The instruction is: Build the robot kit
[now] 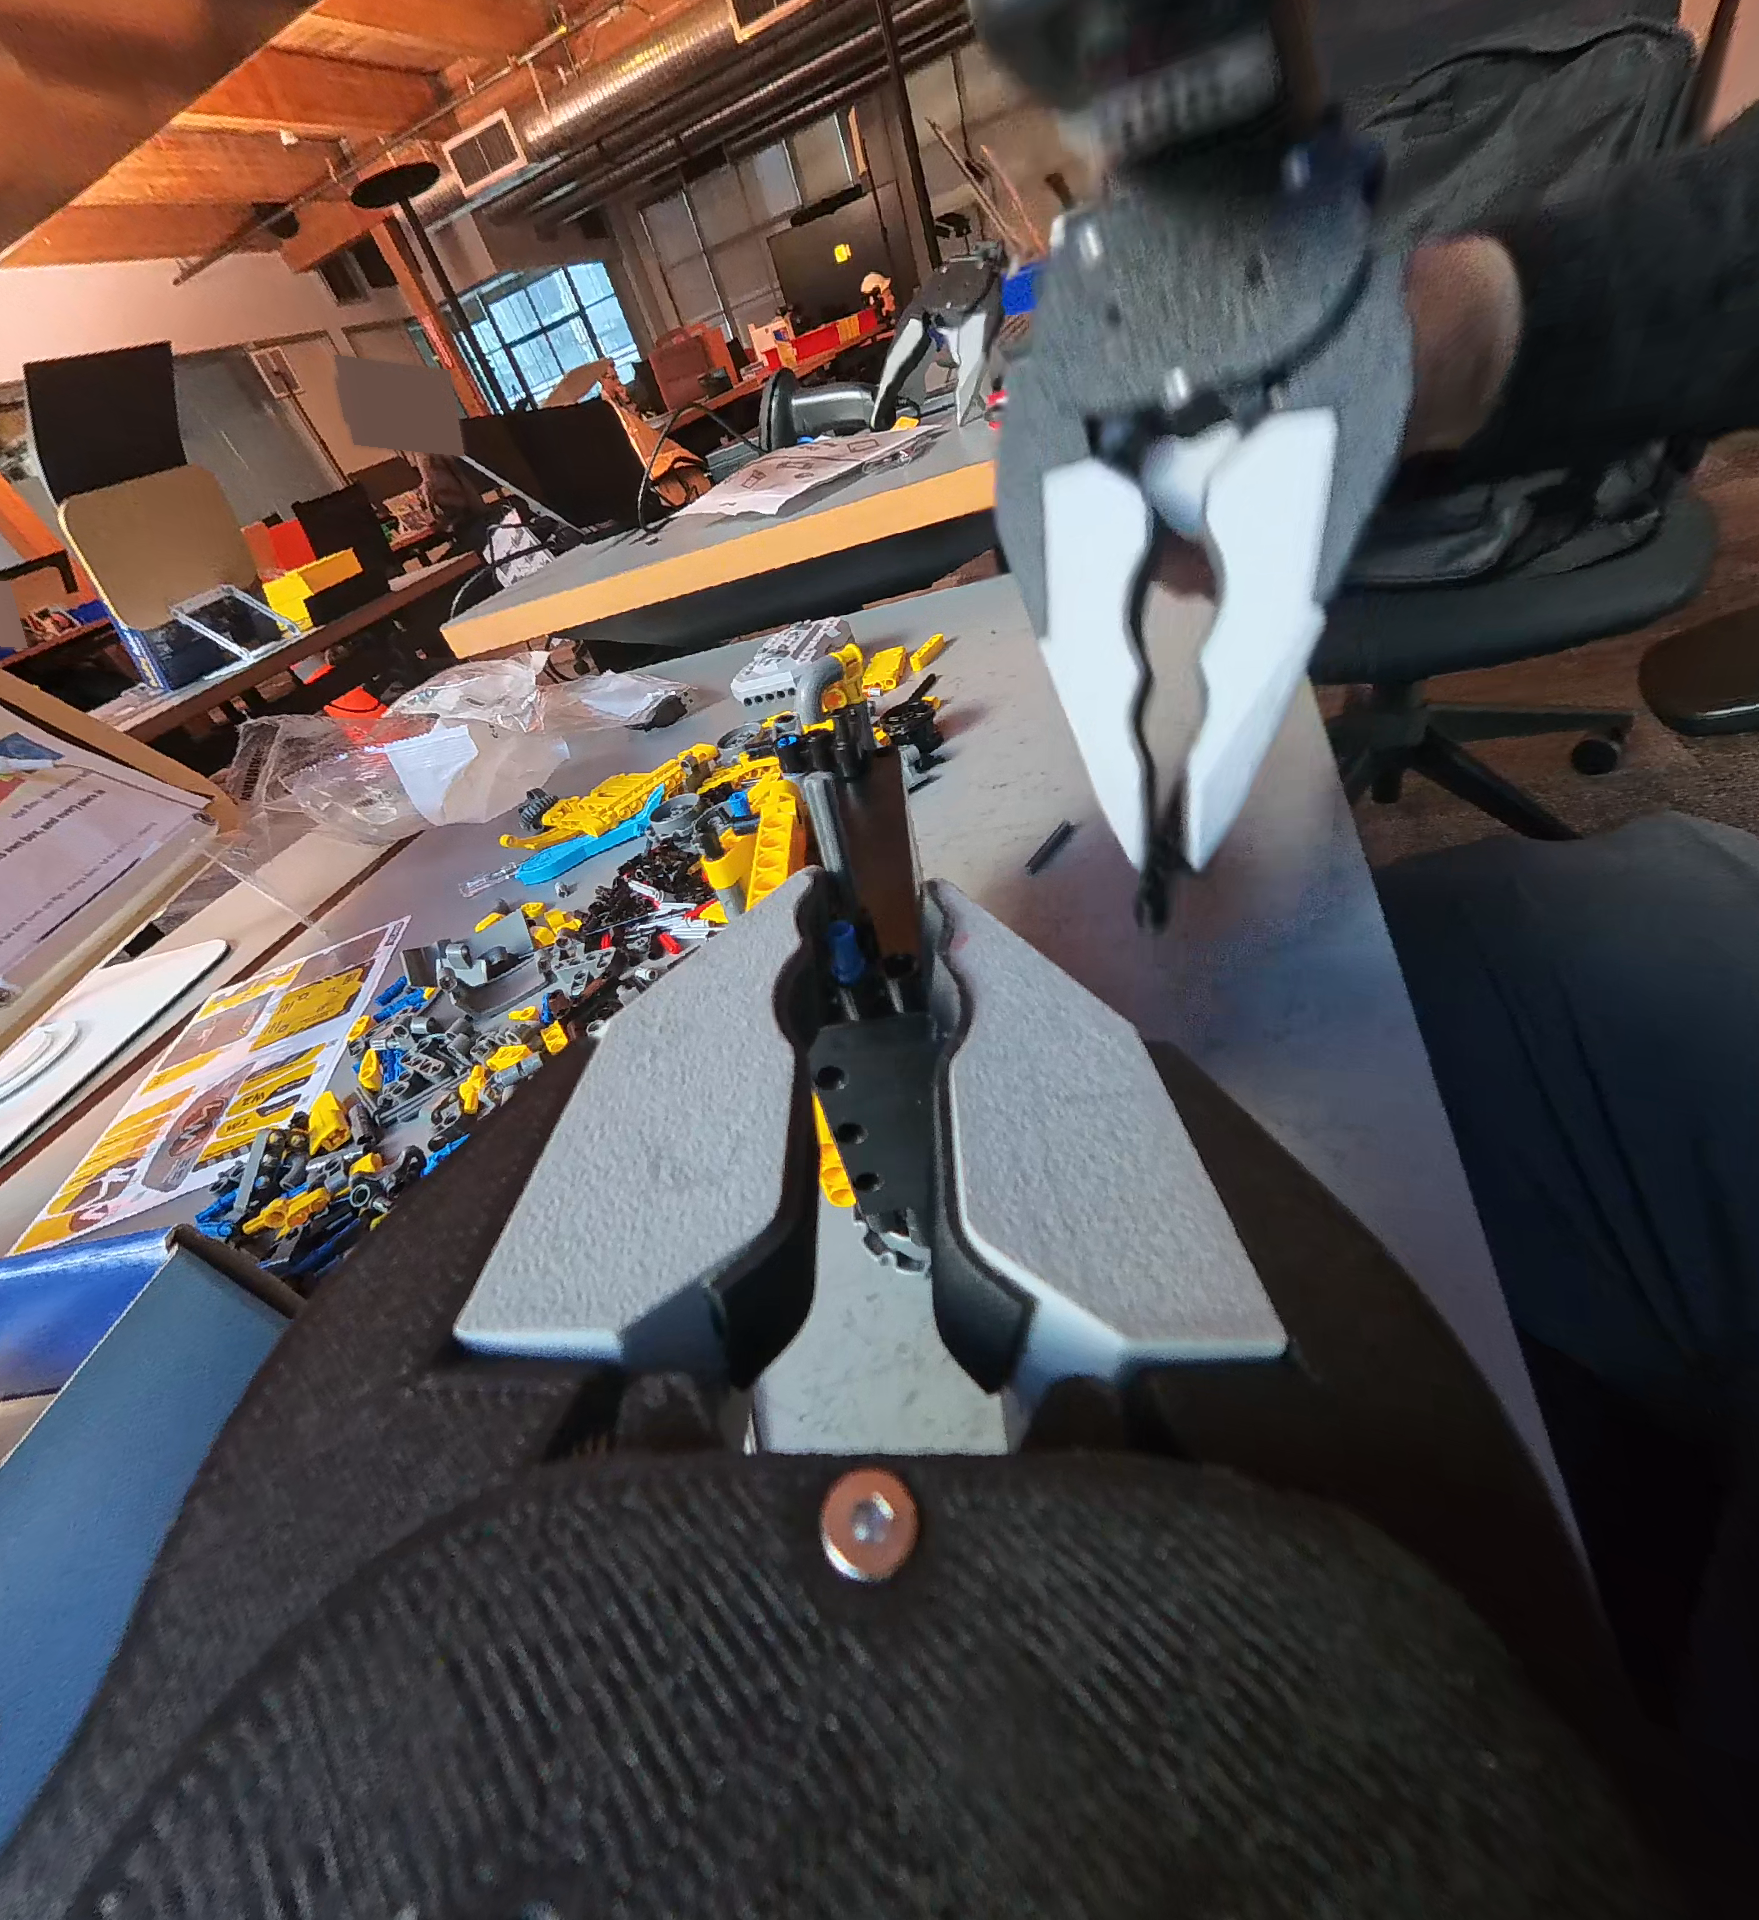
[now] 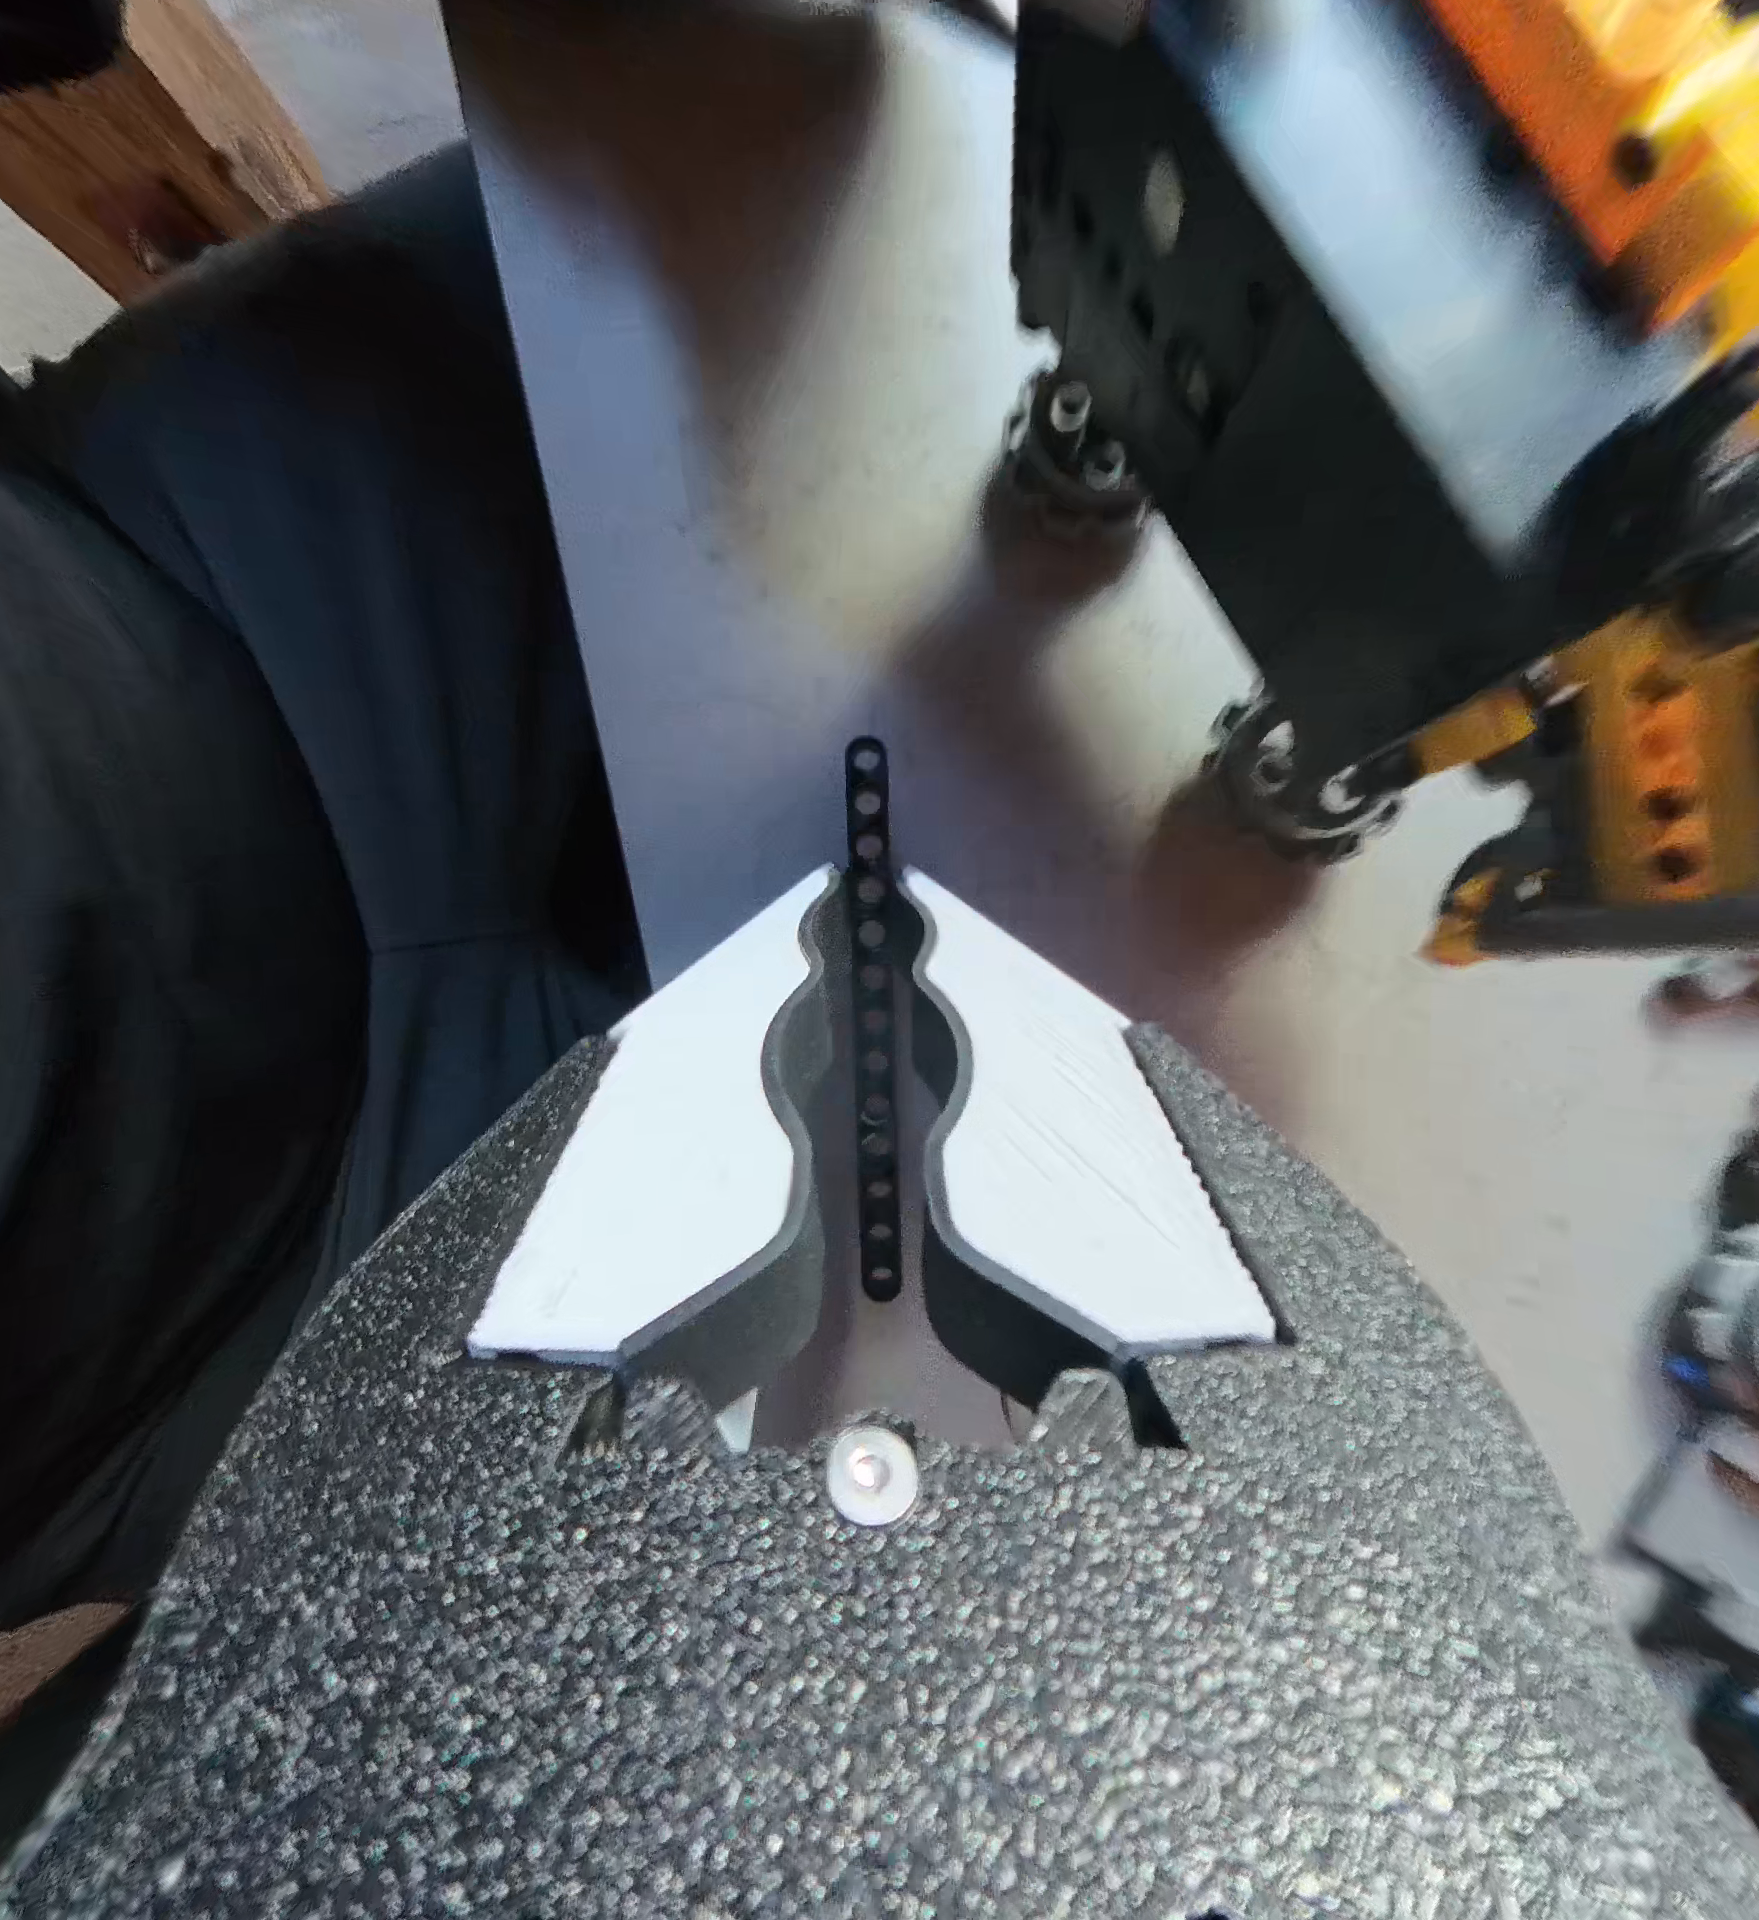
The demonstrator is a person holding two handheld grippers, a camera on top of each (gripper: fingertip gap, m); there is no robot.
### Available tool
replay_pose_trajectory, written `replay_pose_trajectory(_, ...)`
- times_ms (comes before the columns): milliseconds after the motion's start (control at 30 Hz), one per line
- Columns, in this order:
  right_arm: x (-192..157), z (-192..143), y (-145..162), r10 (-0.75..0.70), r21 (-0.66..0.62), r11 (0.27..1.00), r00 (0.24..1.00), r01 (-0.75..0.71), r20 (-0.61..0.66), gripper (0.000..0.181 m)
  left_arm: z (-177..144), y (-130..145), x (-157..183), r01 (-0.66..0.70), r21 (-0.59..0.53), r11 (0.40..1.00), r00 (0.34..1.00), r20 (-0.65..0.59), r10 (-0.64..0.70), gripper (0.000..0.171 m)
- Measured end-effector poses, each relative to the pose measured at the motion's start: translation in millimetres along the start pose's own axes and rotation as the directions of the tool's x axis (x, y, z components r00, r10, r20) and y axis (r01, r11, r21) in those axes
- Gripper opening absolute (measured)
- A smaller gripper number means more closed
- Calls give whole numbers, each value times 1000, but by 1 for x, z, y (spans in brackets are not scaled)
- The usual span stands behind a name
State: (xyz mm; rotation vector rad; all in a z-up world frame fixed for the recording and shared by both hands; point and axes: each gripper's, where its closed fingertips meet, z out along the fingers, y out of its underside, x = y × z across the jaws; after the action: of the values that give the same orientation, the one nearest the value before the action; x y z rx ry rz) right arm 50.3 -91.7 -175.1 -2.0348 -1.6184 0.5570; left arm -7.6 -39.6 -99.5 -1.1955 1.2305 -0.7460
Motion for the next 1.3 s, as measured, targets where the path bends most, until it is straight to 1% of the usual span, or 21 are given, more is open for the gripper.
replay_pose_trajectory(67,5,-21,-26,-74,16,997,997,74,-15,7,0,0,1,-2,2,1000,1000,-8,2,13)
replay_pose_trajectory(133,12,-41,-60,-167,15,986,986,167,-29,7,0,0,2,-2,5,1000,1000,-16,2,13)
replay_pose_trajectory(200,20,-55,-93,-255,-2,967,966,255,-40,7,0,0,2,-2,8,1000,1000,-20,2,13)
replay_pose_trajectory(267,27,-58,-118,-327,-35,945,945,326,-27,7,-1,0,1,-1,10,1000,1000,-19,1,13)
replay_pose_trajectory(333,34,-53,-129,-369,-82,926,929,368,2,7,-1,0,1,6,11,1000,1000,-21,-6,13)
replay_pose_trajectory(433,34,-42,-129,-395,-134,906,916,401,70,8,-1,0,2,8,14,1000,1000,-28,-7,13)
replay_pose_trajectory(533,33,-35,-124,-418,-174,887,904,428,89,8,-1,-1,3,13,13,1000,999,-38,-12,13)
replay_pose_trajectory(867,31,-34,-123,-401,-156,896,909,416,116,7,-1,-1,4,-1,15,1000,999,-36,1,13)
replay_pose_trajectory(1300,31,-31,-122,-425,-156,886,899,436,102,8,-1,-1,3,-4,18,1000,999,-35,5,13)
